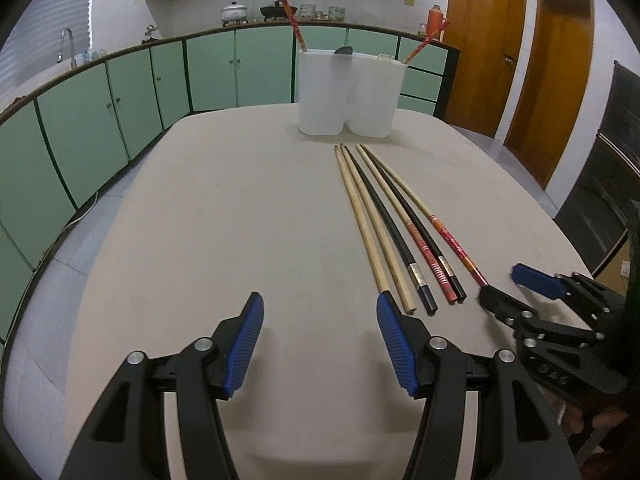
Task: Organize utensils
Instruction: 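Move both tools back to the chopsticks and grasp a red-patterned one with the right gripper, then grasp a plain wooden chopstick with the left gripper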
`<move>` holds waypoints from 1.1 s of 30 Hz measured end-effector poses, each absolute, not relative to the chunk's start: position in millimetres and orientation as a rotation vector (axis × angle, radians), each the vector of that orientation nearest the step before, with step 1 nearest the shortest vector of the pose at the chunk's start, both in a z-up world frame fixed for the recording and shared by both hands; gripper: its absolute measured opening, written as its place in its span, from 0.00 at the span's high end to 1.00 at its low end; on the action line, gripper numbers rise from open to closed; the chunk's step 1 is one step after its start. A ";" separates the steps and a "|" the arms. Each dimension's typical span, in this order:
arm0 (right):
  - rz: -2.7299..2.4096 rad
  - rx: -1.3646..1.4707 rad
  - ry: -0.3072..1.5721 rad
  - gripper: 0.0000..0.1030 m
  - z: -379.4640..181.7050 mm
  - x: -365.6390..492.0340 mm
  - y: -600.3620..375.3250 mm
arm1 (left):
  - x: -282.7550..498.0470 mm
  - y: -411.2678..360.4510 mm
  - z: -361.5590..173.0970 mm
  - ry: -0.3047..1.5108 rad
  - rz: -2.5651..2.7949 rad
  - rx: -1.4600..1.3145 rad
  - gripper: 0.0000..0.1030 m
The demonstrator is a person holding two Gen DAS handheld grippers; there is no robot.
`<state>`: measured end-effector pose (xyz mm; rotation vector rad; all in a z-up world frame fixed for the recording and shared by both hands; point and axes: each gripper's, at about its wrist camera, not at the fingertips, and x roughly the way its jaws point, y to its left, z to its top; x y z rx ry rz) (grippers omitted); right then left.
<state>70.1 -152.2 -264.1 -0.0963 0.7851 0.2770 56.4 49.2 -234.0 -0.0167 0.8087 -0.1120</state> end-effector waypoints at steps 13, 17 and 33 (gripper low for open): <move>0.253 -0.098 0.756 0.95 -261.6 70.5 -155.3 | 56.9 29.5 -240.2 0.827 -0.159 -0.003 0.44; 0.226 -0.054 0.742 0.95 -253.0 72.1 -170.6 | 59.5 24.5 -245.0 0.838 -0.157 0.003 0.44; 0.244 -0.044 0.757 0.95 -257.6 73.5 -172.3 | 63.6 22.5 -254.4 0.843 -0.119 0.016 0.51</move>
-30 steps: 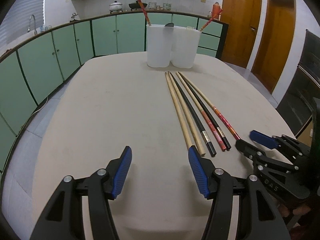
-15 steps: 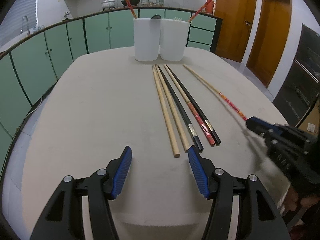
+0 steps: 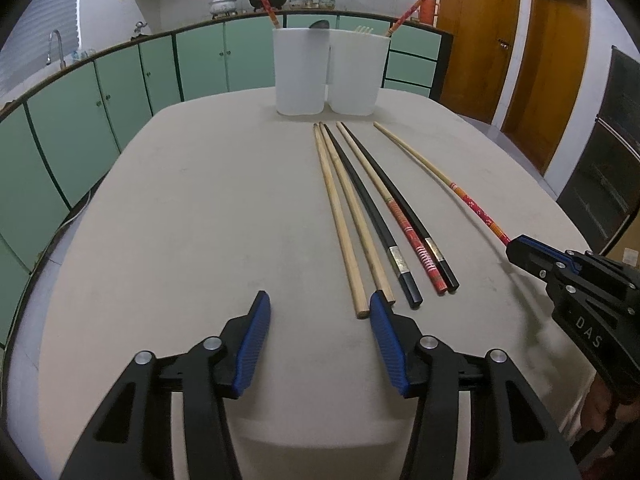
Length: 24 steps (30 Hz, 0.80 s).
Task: Organize utensils
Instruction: 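Grasp a plain wooden chopstick with the left gripper, then lift both chopsticks and carry them over the white holder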
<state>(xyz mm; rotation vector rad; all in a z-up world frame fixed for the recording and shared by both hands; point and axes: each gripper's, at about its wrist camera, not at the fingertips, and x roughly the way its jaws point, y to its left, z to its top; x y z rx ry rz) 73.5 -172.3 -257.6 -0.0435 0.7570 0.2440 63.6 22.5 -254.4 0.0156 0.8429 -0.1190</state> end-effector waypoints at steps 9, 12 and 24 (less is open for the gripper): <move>0.248 -0.039 0.766 0.95 -258.2 74.2 -172.0 | 68.2 17.8 -253.4 0.836 -0.135 -0.005 0.93; 0.249 -0.043 0.764 0.95 -256.5 74.7 -171.3 | 67.8 20.9 -249.6 0.833 -0.139 -0.032 0.93; 0.269 -0.063 0.632 0.95 -194.0 74.2 -178.1 | 58.2 29.5 -157.6 0.618 -0.140 -0.006 0.93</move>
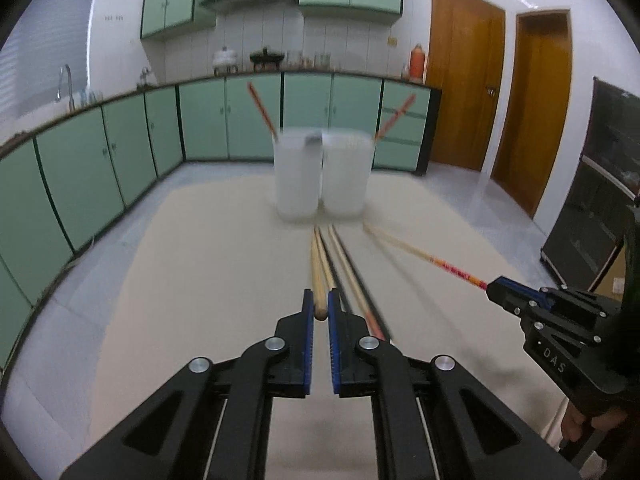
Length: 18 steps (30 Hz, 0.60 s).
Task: Organize utensils
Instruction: 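Lift both chopsticks and carry them over the white holder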
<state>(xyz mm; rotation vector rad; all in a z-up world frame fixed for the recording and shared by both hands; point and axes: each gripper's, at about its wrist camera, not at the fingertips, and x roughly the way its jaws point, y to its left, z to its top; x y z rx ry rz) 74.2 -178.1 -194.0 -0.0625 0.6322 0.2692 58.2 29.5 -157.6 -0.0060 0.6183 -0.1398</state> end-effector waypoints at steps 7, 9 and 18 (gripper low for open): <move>0.303 -0.038 0.556 0.95 -131.7 94.4 -185.3 | 81.9 33.2 -107.4 0.507 -0.154 0.000 0.93; 0.308 -0.043 0.544 0.95 -116.4 103.4 -185.5 | 89.9 32.4 -100.1 0.491 -0.156 0.008 0.93; 0.377 -0.029 0.590 0.95 -59.3 159.3 -184.2 | 138.3 35.1 -63.7 0.451 -0.174 0.012 0.93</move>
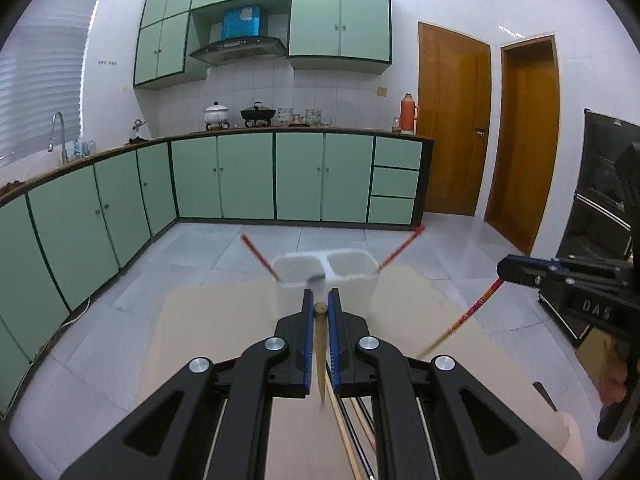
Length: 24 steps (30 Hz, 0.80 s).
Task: Organize utensils
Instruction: 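Lift both chopsticks and carry them over the white holder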
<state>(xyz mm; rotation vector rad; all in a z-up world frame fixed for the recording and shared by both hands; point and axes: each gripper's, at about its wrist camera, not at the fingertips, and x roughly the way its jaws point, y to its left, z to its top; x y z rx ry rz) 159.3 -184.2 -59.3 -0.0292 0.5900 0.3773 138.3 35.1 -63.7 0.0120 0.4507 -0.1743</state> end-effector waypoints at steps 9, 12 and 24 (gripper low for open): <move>0.444 -0.012 0.555 0.95 -12.0 189.0 -182.7 | 146.9 44.8 -26.3 0.409 -0.212 -0.017 0.94; 0.460 0.006 0.515 0.95 10.5 202.2 -182.6 | 149.7 48.0 -5.3 0.368 -0.224 -0.014 0.94; 0.416 0.053 0.365 0.95 71.4 283.3 -179.7 | 211.4 35.9 72.8 0.174 -0.180 0.047 0.94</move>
